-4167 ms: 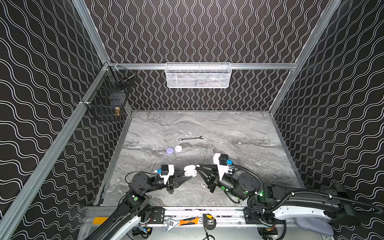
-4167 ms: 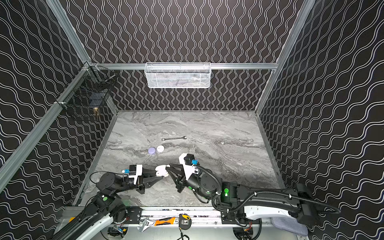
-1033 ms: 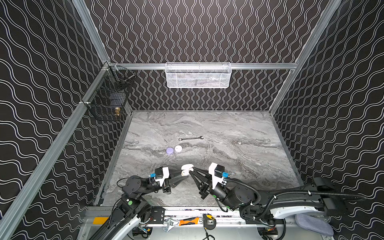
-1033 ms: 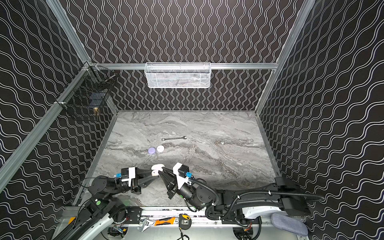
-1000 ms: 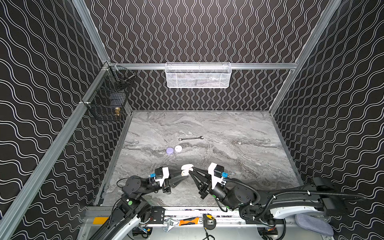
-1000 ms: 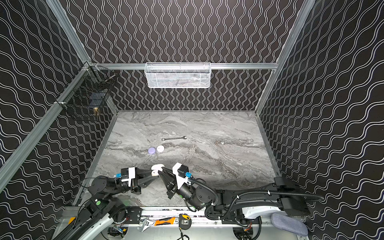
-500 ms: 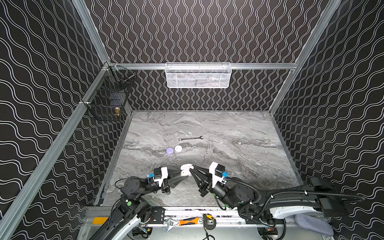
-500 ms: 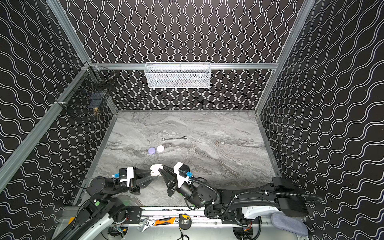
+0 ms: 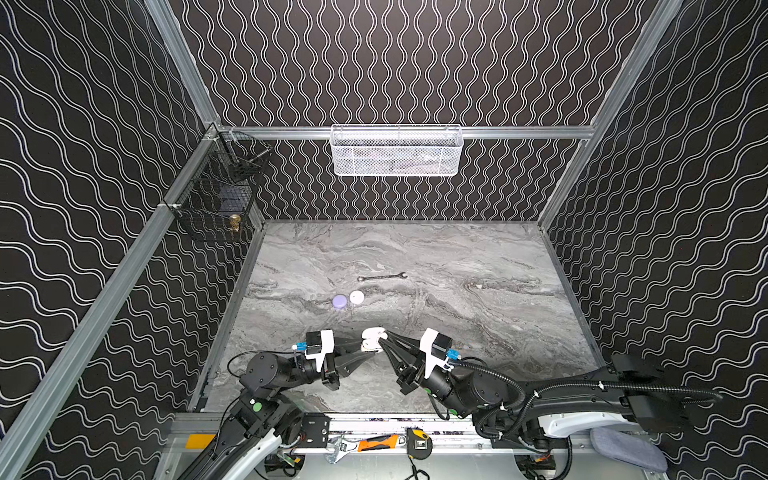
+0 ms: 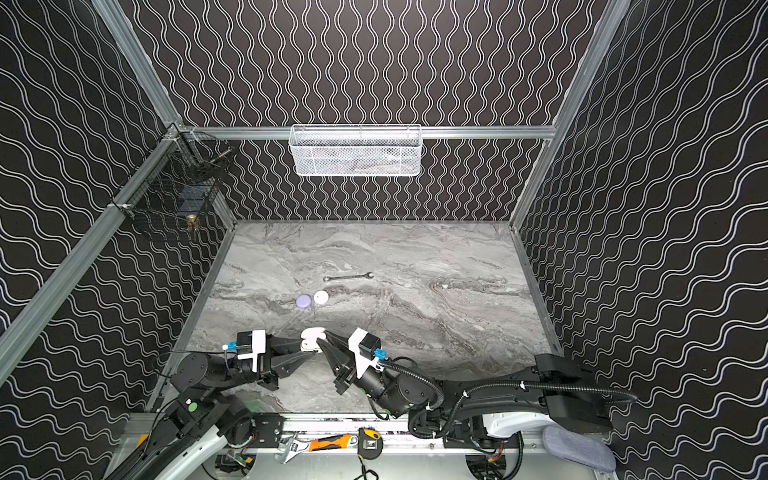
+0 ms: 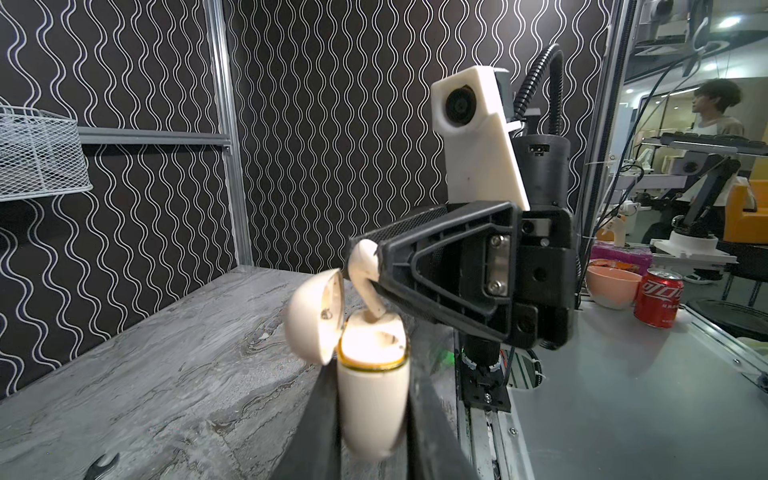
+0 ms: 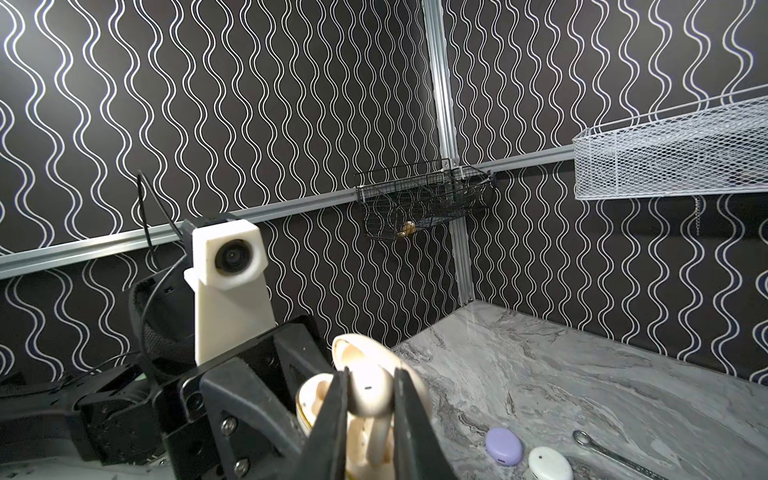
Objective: Insert the wireless bluetooth earbuds into the charging case
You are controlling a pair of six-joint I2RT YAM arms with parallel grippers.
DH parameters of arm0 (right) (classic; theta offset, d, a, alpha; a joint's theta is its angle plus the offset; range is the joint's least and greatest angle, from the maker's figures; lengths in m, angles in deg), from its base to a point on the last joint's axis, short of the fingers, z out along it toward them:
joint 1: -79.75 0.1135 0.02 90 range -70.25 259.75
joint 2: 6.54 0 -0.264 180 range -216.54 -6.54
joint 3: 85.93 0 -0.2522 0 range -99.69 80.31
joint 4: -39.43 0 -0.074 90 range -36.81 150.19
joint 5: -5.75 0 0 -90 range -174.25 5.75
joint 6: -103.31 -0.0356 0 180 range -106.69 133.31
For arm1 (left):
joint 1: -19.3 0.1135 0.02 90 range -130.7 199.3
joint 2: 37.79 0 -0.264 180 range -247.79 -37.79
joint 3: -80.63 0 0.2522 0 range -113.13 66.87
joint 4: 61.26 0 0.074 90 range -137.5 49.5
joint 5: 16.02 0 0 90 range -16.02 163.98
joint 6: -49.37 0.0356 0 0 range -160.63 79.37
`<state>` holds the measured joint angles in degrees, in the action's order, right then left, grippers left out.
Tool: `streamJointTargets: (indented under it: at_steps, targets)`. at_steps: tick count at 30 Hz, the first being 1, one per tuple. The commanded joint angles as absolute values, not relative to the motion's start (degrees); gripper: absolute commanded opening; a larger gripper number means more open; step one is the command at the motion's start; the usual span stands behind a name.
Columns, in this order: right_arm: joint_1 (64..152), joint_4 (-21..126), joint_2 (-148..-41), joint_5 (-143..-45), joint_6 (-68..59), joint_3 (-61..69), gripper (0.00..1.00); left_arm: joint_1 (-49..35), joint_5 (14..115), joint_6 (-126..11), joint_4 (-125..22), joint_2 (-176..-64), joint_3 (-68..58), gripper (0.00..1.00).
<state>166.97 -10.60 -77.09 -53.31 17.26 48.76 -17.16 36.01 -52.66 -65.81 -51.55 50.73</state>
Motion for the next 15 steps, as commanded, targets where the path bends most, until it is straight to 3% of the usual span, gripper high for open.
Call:
streamJointTargets:
  at_steps: [1,15]
  targets:
    - [166.9,-10.5,-77.8,-52.6,18.8,48.2,0.14,-17.2,35.6,-54.0,-72.1,-51.4,49.8,0.00]
    - [166.9,-12.1,-77.6,-52.3,19.6,48.1,0.13,-17.1,35.2,-54.2,-73.0,-50.8,50.2,0.00]
